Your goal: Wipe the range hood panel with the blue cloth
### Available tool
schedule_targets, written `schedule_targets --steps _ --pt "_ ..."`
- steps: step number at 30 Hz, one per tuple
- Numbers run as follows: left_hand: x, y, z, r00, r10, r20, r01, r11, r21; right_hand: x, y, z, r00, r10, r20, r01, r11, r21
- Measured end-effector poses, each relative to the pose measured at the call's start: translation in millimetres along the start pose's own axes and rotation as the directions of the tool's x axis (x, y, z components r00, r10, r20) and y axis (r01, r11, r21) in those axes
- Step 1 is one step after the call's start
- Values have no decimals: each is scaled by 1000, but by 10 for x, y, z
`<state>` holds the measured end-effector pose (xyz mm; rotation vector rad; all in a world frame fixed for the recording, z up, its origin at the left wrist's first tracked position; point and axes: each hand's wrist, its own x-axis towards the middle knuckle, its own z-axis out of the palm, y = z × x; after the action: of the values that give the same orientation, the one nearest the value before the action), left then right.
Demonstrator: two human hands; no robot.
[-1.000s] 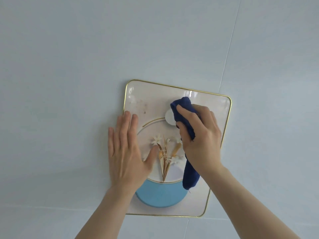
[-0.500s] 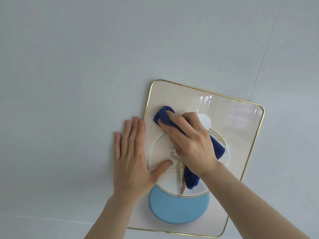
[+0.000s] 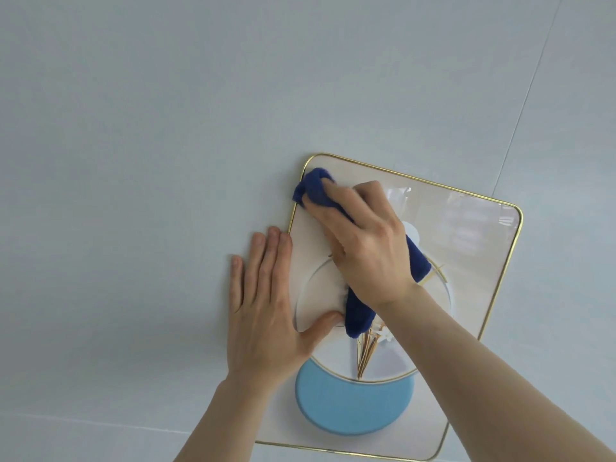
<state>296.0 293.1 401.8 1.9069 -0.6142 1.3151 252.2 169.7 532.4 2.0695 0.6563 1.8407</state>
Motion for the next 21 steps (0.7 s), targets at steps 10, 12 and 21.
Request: schedule_targets --steps 10,12,21 --pt "-1 -2 1 1000 16 3 -16 1000 -10 -56 111 -23 984 159 -82 -160 987 -2" --pt "0 -5 3 1000 16 5 -16 1000 -7 -159 207 -98 999 47 -5 -47 999 -23" --pt "-5 21 17 1000 0 1 0 1000 31 -65 -73 66 989 139 -59 -135 989 57"
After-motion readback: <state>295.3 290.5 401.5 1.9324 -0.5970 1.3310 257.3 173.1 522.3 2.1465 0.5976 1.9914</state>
